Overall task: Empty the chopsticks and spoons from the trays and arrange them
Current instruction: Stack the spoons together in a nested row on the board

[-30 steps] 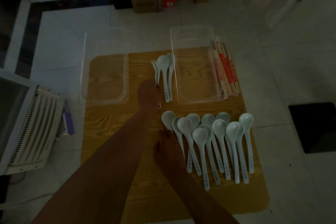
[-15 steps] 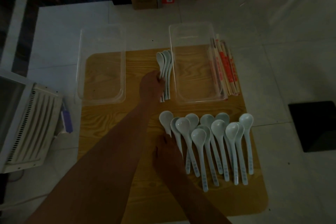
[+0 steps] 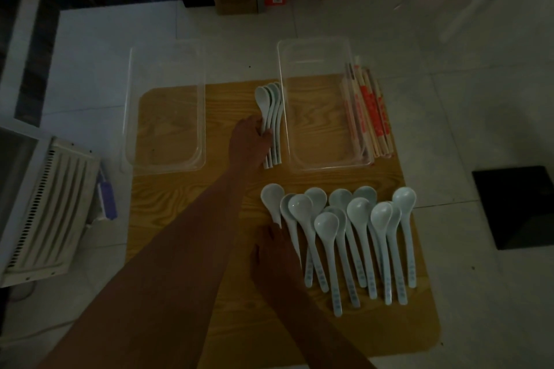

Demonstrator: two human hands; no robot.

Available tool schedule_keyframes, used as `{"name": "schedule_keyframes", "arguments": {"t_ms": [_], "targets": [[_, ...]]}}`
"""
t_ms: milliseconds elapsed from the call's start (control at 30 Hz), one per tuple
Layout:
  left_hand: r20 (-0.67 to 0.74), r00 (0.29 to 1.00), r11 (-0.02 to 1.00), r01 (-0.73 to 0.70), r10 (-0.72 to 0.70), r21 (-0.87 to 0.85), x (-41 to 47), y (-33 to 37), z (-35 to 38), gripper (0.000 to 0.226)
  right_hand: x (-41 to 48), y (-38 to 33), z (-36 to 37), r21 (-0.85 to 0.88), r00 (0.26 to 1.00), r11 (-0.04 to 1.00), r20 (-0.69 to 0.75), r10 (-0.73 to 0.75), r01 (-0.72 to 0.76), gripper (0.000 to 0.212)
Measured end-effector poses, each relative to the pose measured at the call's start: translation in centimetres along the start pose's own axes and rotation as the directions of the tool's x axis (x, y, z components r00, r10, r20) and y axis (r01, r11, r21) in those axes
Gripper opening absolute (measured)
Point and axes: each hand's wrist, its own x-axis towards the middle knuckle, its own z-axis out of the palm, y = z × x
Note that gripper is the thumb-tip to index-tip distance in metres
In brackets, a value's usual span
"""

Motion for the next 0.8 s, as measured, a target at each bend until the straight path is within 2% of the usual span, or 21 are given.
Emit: {"name": "schedule_keyframes", "arguments": {"t_ms": [67, 167, 333, 600, 800], "targets": [[0.013, 1.000, 1.000, -0.005, 0.005, 0.012, 0.2, 0.0, 0.0, 0.048, 0.0, 0.1, 0.0, 0.014, 1.000, 1.000, 0.005, 0.006, -0.006, 0.035], [0.029, 0.999, 1.000, 0.013, -0.013, -0.005, 0.4, 0.0, 0.0, 0.046, 0.2, 0.3, 0.0, 0.005, 1.000, 1.000, -0.018, -0.011, 0.012, 0.022], [0.028, 0.999, 1.000, 0.015, -0.015, -0.005, 0.4, 0.0, -0.2, 0.047, 0.2, 0.4, 0.2, 0.020, 1.000, 1.000, 0.010, 0.006, -0.006, 0.032], [0.058, 0.998, 0.999, 0.038, -0.038, -0.011, 0.1, -0.1, -0.7, 0.047, 0.1, 0.1, -0.4, 0.035, 0.996, 0.999, -0.090, -0.027, 0.030, 0.014], [0.058, 0.998, 0.999, 0.031, -0.032, 0.014, -1.2, 0.1, -1.8, 0.037, -0.2, -0.5, -1.8, 0.048, 0.994, 0.996, -0.072, 0.079, -0.076, 0.023]]}}
